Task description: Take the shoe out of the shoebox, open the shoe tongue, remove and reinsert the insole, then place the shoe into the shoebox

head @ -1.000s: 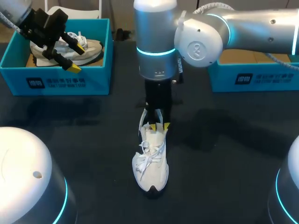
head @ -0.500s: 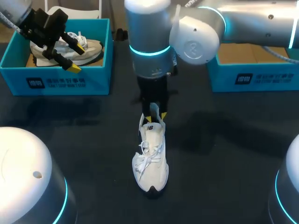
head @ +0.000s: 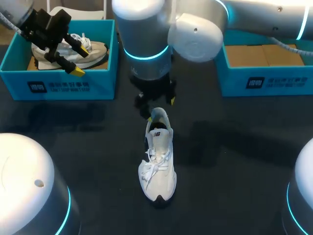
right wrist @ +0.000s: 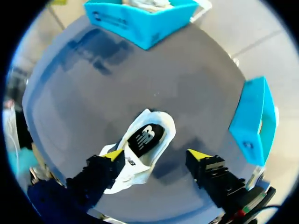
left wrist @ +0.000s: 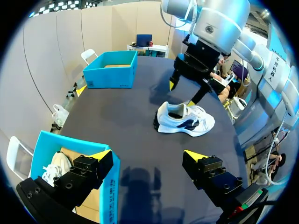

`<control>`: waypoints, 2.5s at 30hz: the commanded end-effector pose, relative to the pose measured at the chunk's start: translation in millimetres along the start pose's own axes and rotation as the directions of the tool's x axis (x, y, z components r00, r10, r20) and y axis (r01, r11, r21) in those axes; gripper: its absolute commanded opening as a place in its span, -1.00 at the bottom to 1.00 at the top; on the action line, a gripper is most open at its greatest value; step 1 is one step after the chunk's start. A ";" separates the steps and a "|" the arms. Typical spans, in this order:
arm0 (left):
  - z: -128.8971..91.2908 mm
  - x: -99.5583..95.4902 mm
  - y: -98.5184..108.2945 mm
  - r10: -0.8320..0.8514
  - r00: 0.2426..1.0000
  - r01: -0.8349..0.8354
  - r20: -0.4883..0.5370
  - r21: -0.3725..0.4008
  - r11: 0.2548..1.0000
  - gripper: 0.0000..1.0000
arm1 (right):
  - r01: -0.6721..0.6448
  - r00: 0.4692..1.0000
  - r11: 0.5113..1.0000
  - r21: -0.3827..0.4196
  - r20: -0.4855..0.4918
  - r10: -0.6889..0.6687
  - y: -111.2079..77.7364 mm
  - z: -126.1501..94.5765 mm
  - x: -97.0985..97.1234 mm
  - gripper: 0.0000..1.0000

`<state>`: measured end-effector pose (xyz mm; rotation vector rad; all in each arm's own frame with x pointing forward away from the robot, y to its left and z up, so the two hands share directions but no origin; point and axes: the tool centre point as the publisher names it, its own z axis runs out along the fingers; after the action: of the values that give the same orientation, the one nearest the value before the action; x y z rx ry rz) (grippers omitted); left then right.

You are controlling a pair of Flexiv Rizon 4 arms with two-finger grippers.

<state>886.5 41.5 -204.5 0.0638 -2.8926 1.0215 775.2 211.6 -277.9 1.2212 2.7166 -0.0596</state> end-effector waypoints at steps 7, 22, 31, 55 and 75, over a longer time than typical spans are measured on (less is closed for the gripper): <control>-0.9 -0.3 0.0 0.001 1.000 -0.001 -0.002 -0.002 1.000 1.00 | 0.372 0.928 0.928 -0.003 0.029 -0.372 16.8 -0.2 -15.1 1.00; -0.9 -0.3 0.0 0.001 1.000 -0.001 -0.002 -0.002 1.000 1.00 | 0.546 0.836 0.837 -0.034 -0.041 -0.547 39.9 37.7 -17.2 1.00; -0.9 -0.3 0.0 0.001 1.000 -0.001 -0.002 -0.002 1.000 1.00 | 0.596 0.796 0.800 -0.074 -0.074 -0.600 37.5 61.4 -14.5 1.00; -0.9 -0.3 0.0 0.001 1.000 -0.001 -0.002 -0.002 1.000 1.00 | 0.683 0.721 0.723 -0.103 -0.069 -0.690 39.1 99.6 -39.9 0.76; -0.9 -0.3 0.0 0.001 1.000 -0.001 -0.002 -0.002 1.000 1.00 | 0.658 0.741 0.746 -0.108 -0.084 -0.666 45.6 101.5 -25.1 -0.08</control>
<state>886.5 41.5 -204.5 0.0639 -2.8926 1.0216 838.9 208.4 -371.1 0.1722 3.0798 0.0393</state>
